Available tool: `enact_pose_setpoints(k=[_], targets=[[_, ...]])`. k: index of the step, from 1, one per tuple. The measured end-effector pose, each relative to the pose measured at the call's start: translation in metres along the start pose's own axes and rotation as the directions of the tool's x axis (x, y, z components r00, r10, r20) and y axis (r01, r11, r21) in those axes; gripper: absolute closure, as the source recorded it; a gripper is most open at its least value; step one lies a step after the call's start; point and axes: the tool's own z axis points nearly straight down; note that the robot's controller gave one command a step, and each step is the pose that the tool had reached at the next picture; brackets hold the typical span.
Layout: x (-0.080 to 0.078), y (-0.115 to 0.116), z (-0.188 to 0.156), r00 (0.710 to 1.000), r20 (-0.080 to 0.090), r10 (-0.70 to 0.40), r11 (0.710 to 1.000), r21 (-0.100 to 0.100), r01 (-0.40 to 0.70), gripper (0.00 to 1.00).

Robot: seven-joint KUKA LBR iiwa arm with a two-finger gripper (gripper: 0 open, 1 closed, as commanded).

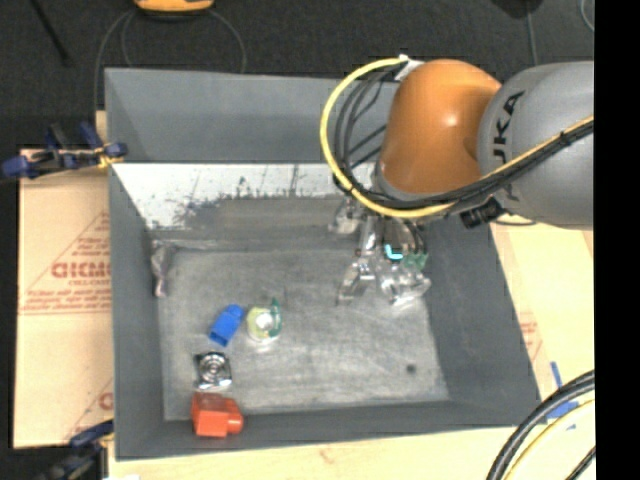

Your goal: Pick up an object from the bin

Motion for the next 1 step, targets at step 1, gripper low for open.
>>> enact_pose_setpoints(k=[1], targets=[[0.0909, 0.0658, 0.0541, 1.0, -0.005, 0.017, 1.0, -0.004, -0.017, 0.0]])
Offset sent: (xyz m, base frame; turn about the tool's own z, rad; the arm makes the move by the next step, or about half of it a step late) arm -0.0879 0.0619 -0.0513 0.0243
